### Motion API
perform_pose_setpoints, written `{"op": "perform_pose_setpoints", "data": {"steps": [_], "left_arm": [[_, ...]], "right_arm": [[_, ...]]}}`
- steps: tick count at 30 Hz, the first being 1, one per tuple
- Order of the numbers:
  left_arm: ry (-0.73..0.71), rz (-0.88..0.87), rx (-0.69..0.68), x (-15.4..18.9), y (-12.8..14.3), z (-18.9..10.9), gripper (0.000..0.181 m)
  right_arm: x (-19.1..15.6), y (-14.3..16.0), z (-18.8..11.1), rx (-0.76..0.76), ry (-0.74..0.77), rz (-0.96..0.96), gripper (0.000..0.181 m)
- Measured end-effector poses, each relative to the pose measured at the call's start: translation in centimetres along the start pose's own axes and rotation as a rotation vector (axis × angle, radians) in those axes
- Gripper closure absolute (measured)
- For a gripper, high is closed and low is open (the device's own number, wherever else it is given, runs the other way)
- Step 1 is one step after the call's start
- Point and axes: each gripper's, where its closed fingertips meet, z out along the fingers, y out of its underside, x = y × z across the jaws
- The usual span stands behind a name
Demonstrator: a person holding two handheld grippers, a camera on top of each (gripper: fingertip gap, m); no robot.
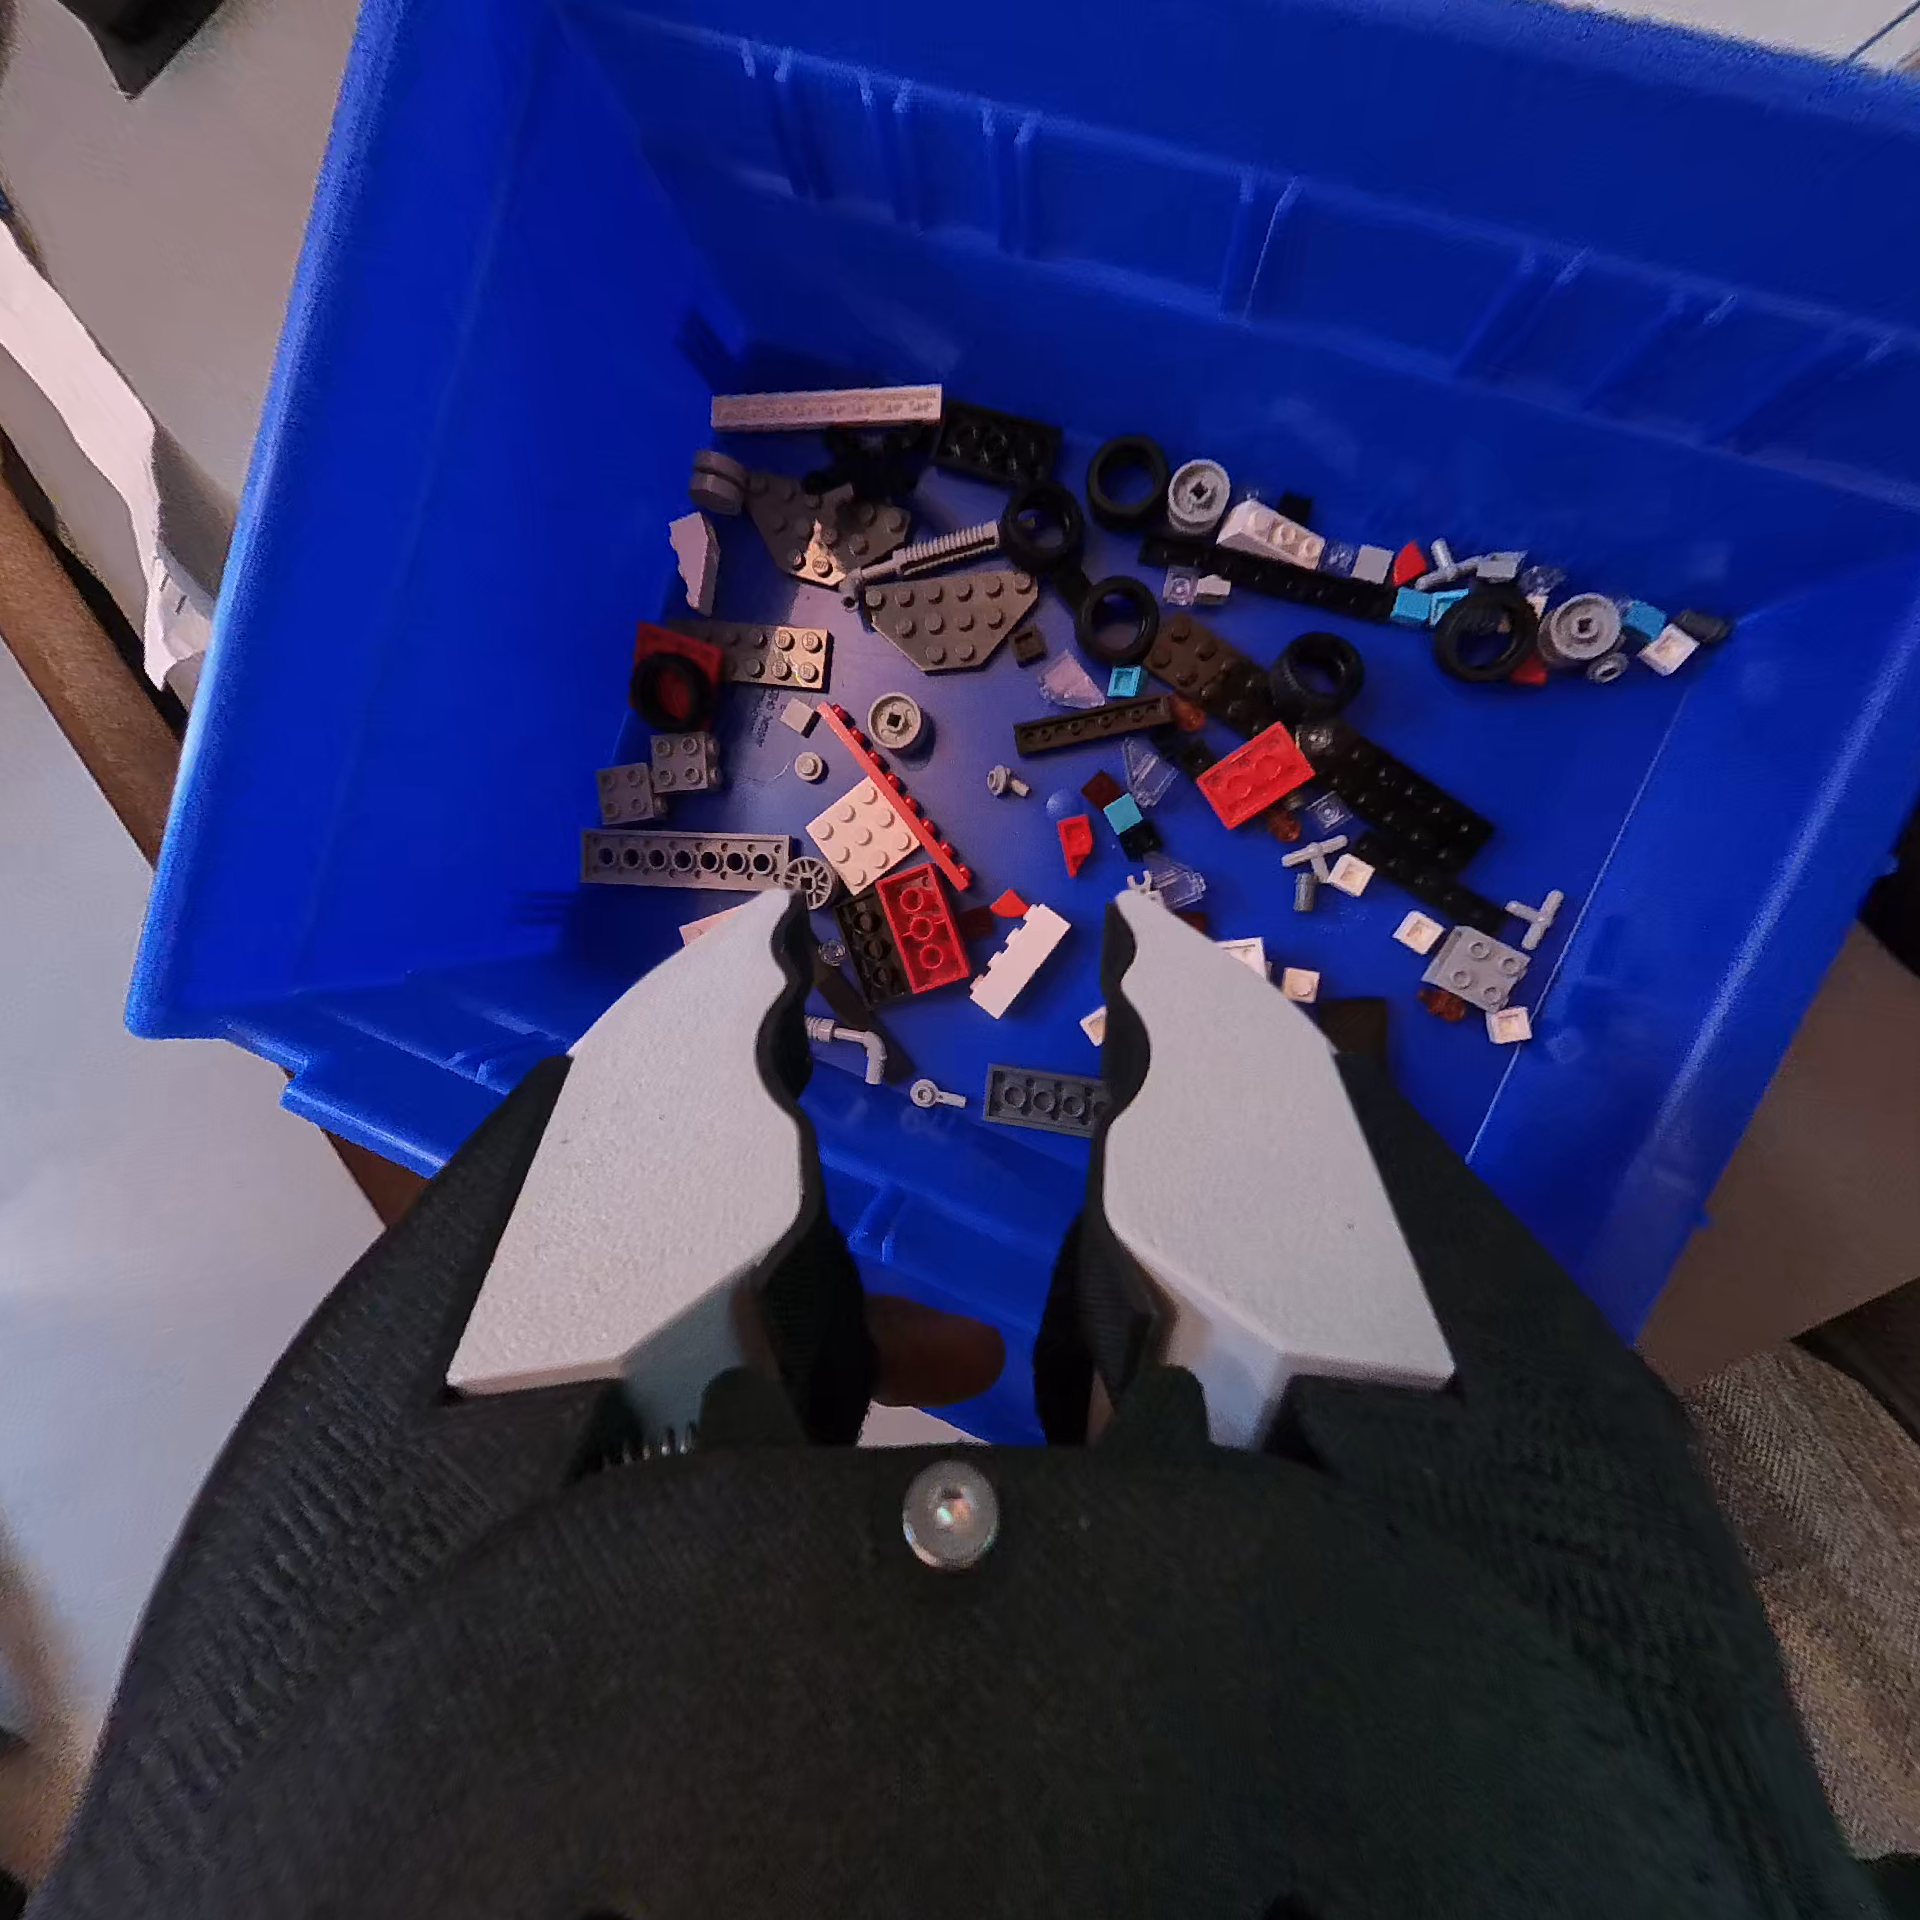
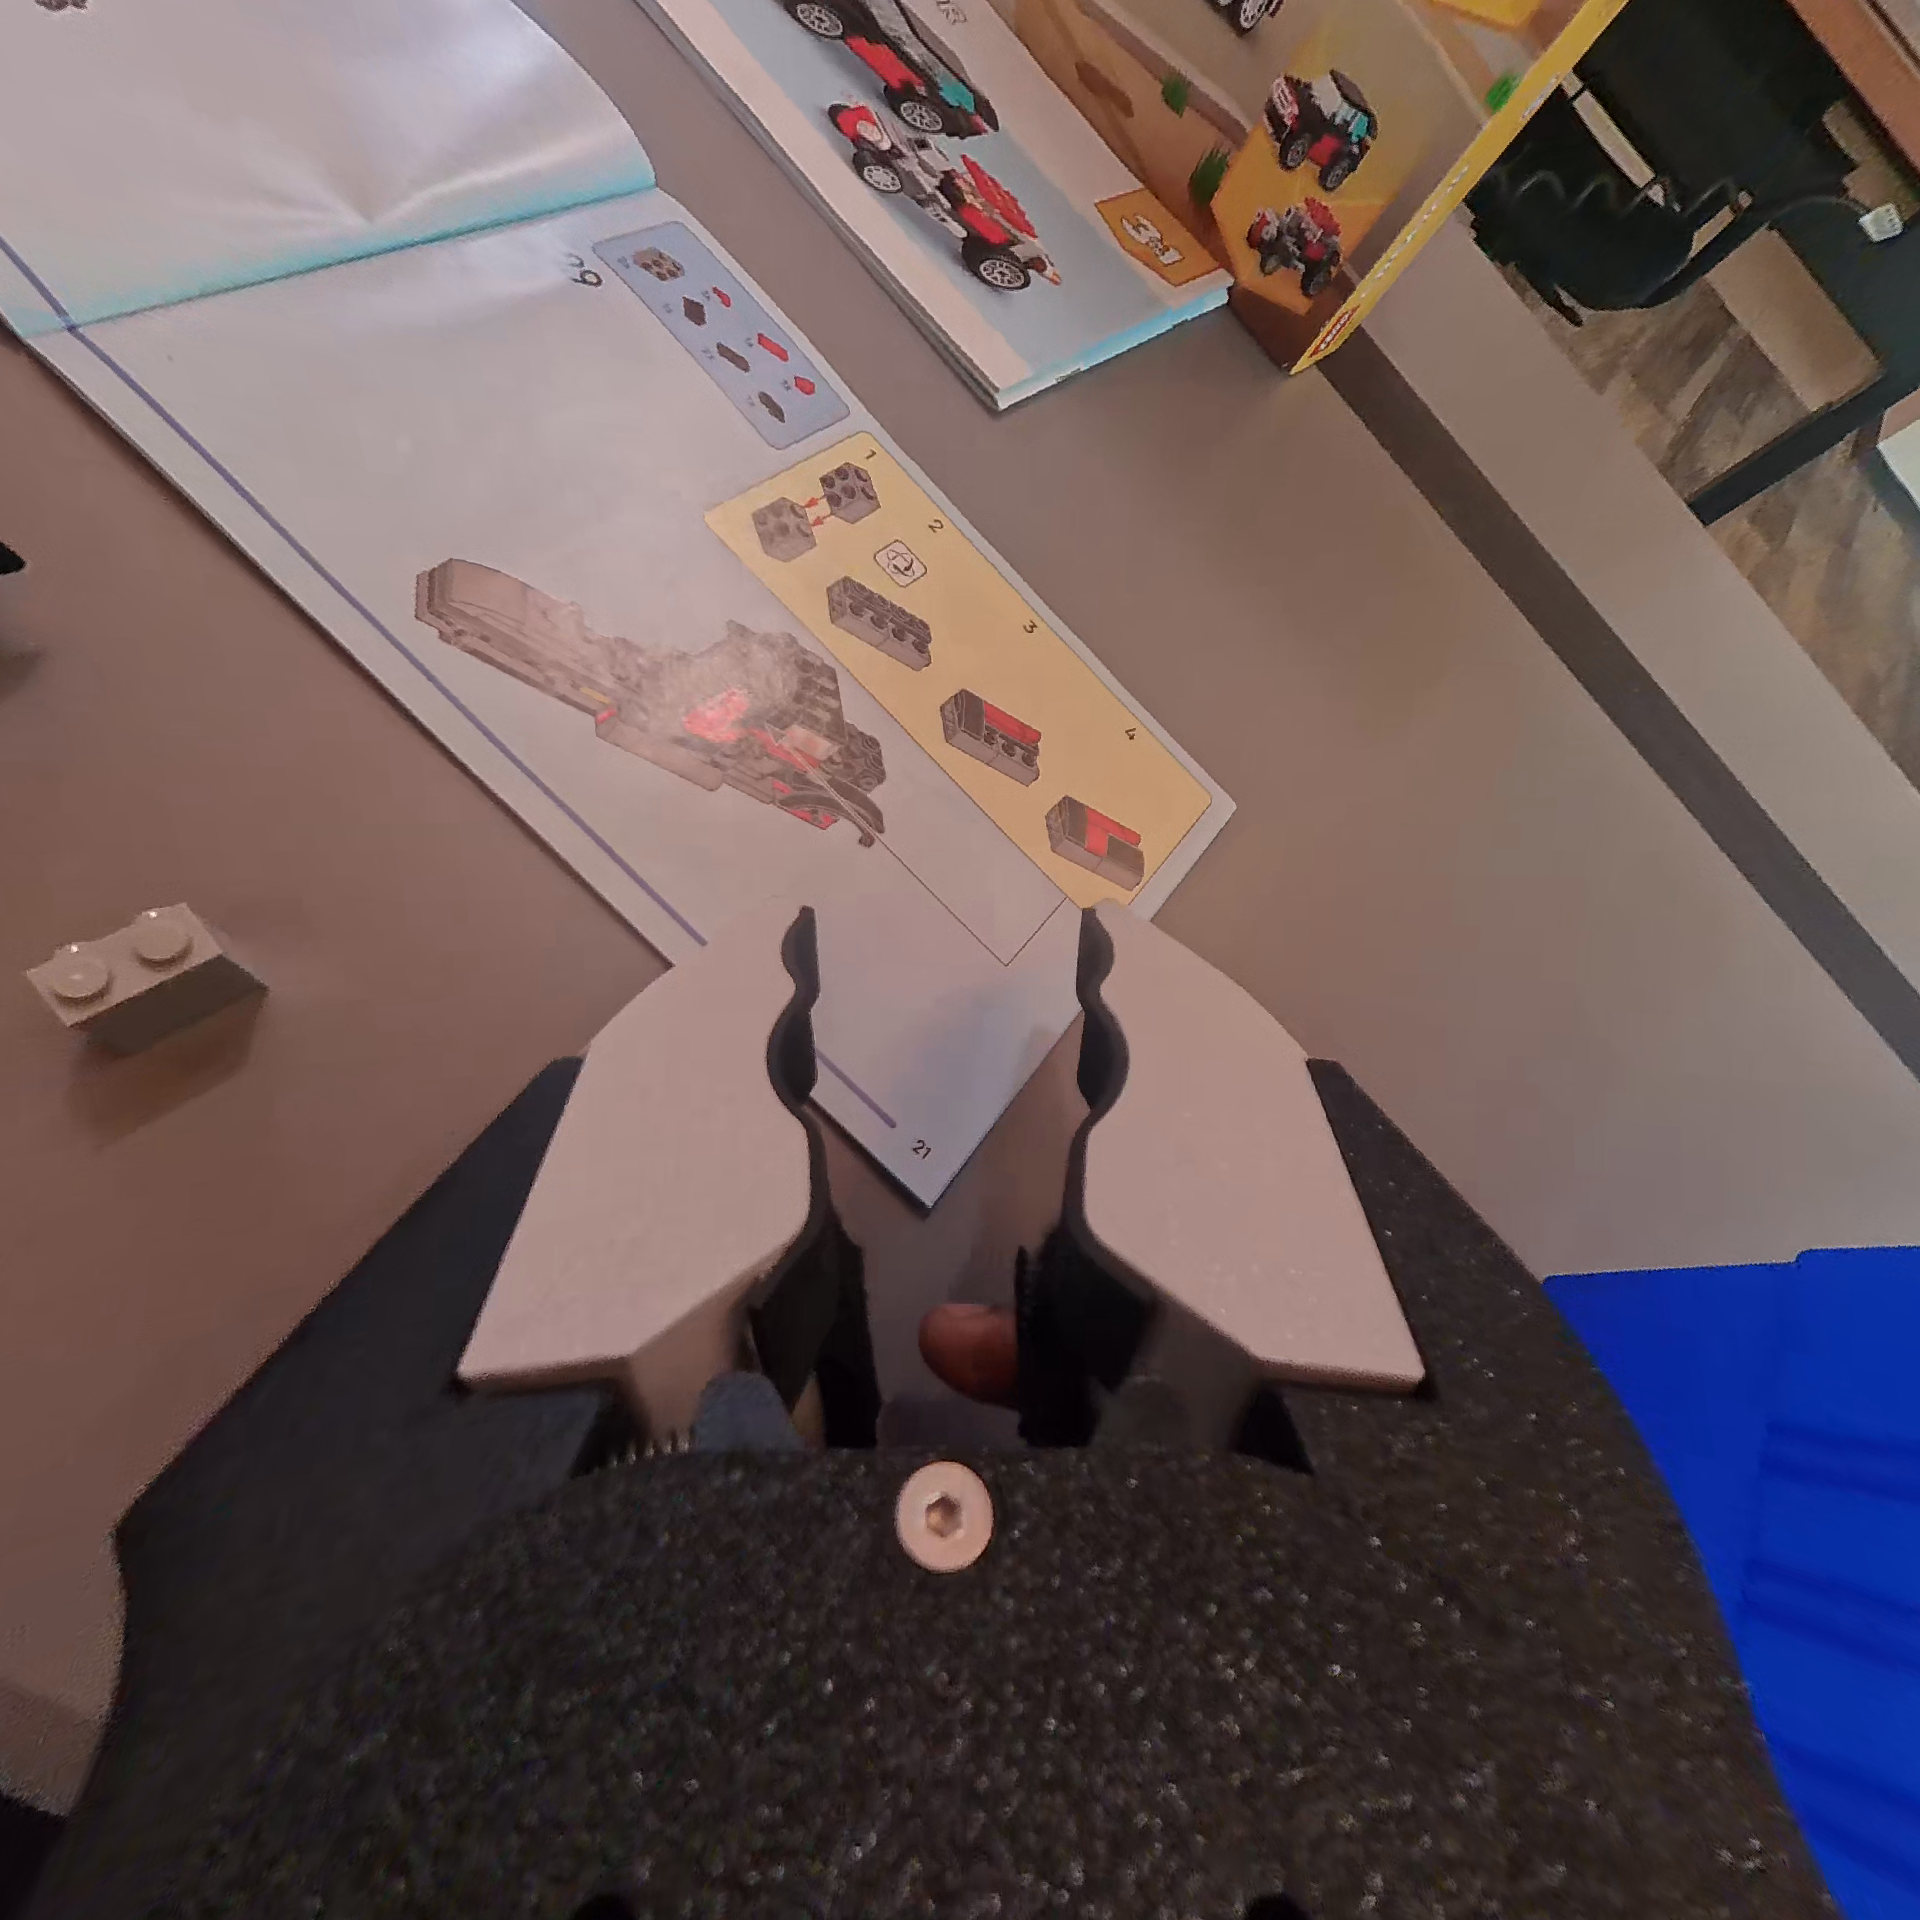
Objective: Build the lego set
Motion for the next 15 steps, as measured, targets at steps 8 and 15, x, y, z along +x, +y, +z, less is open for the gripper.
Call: {"op": "perform_pose_setpoints", "data": {"steps": [8, 15], "left_arm": [[-0.051, 0.003, -0.094, -1.2, 1.0, 1.0, 0.13], [0.006, 0.002, -0.193, -2.3, 0.4, 2.2, 0.142]], "right_arm": [[0.1, 0.2, 0.0, -0.003, 0.001, 0.027, 0.134], [0.0, 0.2, -0.1, 0.006, -0.002, 0.02, 0.136]]}}
